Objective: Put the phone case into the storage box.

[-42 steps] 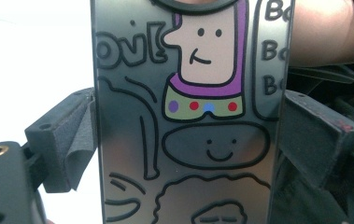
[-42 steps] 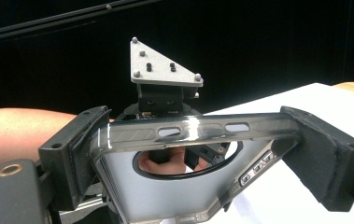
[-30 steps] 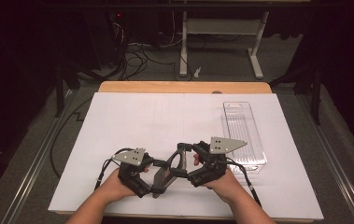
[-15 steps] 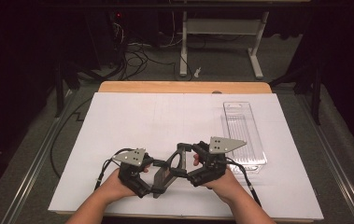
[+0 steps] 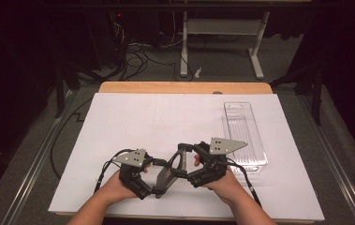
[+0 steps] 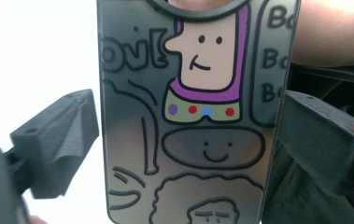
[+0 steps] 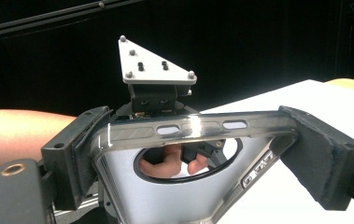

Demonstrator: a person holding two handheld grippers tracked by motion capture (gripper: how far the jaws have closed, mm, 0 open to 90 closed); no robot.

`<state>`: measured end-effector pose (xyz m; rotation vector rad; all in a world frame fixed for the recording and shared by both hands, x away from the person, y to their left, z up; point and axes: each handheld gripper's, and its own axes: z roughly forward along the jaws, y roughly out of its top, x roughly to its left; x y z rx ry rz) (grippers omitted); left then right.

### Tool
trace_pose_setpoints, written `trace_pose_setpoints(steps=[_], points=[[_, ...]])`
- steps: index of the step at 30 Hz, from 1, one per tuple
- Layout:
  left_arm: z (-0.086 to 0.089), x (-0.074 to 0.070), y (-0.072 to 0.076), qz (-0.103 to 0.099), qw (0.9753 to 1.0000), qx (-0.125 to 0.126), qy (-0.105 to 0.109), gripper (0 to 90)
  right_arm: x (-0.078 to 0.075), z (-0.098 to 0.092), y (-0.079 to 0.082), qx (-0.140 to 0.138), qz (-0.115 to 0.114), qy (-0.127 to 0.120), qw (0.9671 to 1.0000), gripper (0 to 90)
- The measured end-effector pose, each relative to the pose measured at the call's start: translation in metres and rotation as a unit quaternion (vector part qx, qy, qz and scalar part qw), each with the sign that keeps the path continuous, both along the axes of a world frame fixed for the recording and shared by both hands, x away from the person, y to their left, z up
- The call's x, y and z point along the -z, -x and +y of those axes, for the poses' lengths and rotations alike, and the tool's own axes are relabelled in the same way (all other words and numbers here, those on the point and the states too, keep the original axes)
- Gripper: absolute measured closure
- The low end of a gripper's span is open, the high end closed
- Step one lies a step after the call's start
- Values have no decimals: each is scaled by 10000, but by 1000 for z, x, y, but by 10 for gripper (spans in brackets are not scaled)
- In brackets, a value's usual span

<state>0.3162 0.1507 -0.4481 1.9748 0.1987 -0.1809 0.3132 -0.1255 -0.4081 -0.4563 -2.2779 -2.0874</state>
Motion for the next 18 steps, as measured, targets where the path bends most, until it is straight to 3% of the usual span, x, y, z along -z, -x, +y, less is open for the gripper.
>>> trace_pose_setpoints(steps=[3,10,16,18], points=[[1,-1,-1,-10,10000,-95,-2,3,-1,-1,0,20,-21,-16,10000,140],[3,-2,-1,-73,9998,-189,4,1,-2,-3,0,101,-27,-39,9999,140],[7,-6,0,-126,9992,-373,-14,1,-3,-6,0,175,-78,-12,9998,140],[11,-7,0,-213,9983,-541,-58,1,-4,-7,0,242,-107,14,9996,140]])
